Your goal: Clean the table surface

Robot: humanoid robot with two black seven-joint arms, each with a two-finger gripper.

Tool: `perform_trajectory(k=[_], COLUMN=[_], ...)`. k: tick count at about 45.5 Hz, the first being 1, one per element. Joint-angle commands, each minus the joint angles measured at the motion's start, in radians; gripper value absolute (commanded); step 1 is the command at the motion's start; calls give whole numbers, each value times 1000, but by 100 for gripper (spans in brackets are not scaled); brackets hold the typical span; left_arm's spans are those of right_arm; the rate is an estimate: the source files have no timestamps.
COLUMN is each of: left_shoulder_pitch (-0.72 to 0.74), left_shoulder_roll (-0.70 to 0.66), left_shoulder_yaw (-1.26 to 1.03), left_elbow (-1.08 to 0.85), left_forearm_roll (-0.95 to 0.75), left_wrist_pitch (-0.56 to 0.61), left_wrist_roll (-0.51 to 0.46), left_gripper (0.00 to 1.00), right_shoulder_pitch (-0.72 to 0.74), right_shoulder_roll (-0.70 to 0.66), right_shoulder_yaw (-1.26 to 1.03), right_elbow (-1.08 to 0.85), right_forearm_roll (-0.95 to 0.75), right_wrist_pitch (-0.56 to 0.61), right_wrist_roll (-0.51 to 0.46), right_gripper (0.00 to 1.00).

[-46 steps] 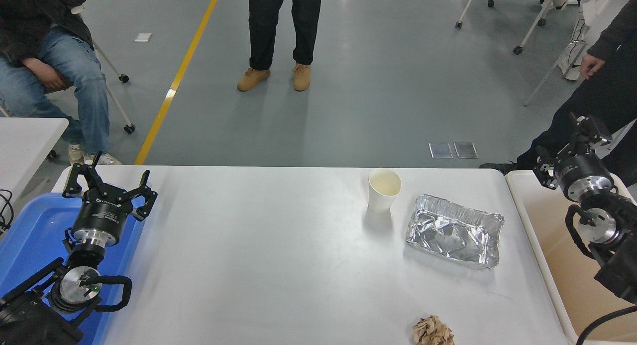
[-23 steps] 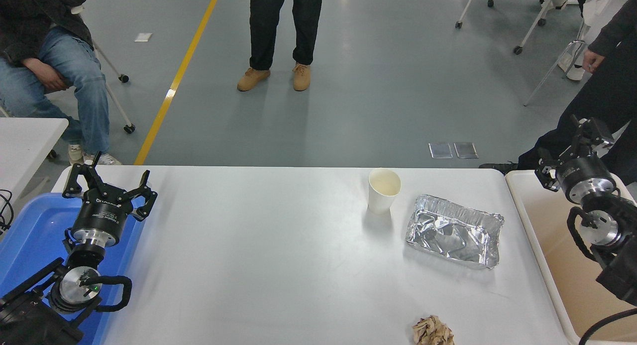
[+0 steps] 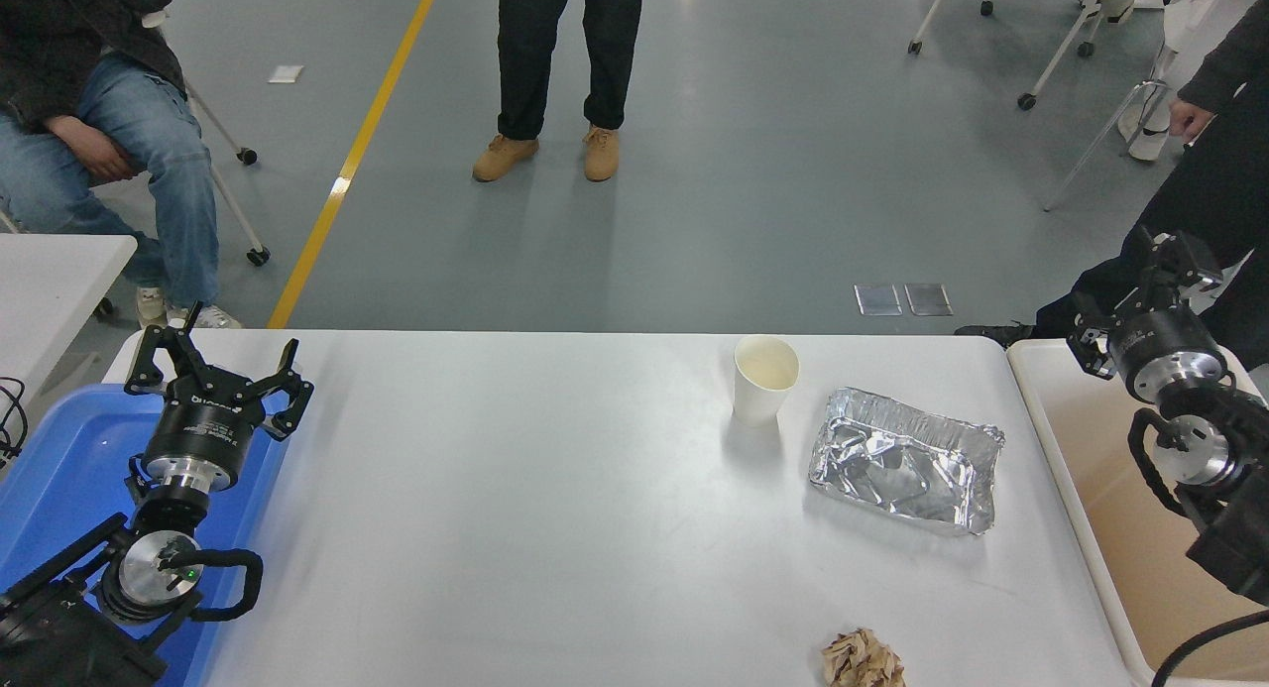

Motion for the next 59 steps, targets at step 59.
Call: perform_trajectory(k=[59], left_shoulder_pitch=[1], left_shoulder_roll=[0], left_shoulder_yaw=[0], left_elbow=[0], left_forearm_roll=[0], left_wrist_pitch=[0], left_wrist_roll=[0], left_gripper=[99], right_shoulder_pitch=[379], right_shoulder_roll=[-373], right_shoulder_yaw=[-624], right_elbow=[616], right_forearm_roll=[-978], right_wrist_pitch=[-27], right_wrist_roll=[0], right_gripper=[98])
